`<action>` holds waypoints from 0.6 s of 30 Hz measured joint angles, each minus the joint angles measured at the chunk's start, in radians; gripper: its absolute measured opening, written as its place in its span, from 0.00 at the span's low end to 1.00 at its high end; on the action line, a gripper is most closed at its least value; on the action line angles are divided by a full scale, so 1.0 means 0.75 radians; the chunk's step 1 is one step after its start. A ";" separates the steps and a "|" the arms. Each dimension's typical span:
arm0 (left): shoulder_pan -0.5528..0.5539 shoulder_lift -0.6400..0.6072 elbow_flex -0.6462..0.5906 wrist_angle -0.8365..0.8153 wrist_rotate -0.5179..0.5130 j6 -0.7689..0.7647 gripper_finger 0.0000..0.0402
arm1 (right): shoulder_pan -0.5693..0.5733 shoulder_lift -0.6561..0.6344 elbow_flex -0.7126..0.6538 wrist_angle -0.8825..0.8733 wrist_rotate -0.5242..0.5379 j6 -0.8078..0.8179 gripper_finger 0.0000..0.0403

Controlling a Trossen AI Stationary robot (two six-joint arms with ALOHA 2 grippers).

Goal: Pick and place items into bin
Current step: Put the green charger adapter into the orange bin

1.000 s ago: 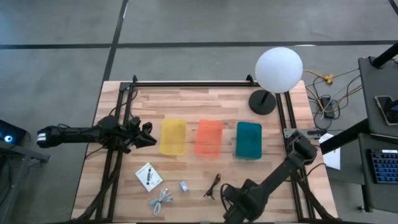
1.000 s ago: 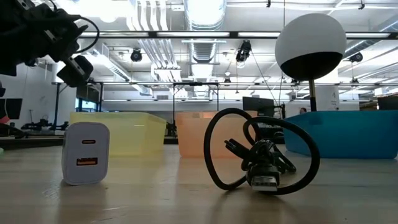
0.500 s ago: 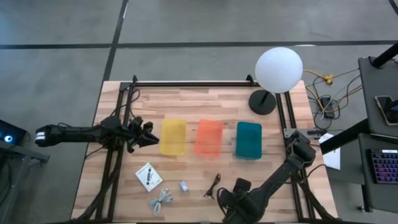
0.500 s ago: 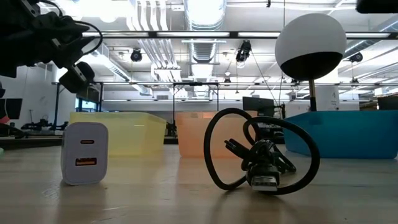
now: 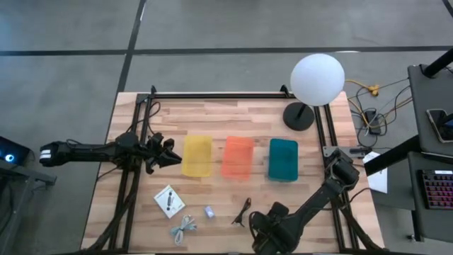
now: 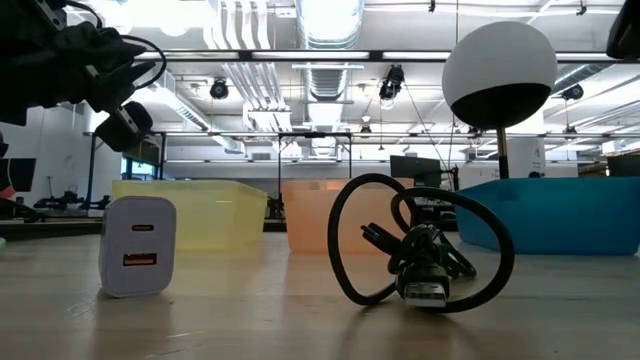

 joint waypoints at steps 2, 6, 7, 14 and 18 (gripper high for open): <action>0.000 0.001 0.000 0.000 0.000 0.001 0.13 | 0.000 0.000 -0.014 0.025 0.000 0.004 0.62; 0.000 0.003 0.000 0.001 -0.002 0.005 0.13 | -0.001 0.000 -0.059 0.121 0.000 -0.017 0.62; 0.000 0.003 0.000 0.000 -0.002 0.006 0.13 | -0.001 0.000 -0.076 0.136 0.001 -0.017 0.62; 0.000 0.003 0.000 0.000 -0.002 0.004 0.13 | -0.004 0.001 -0.132 0.144 -0.001 0.006 0.62; 0.000 0.003 0.000 0.000 -0.004 0.005 0.13 | -0.011 0.001 -0.144 0.206 -0.001 -0.031 0.62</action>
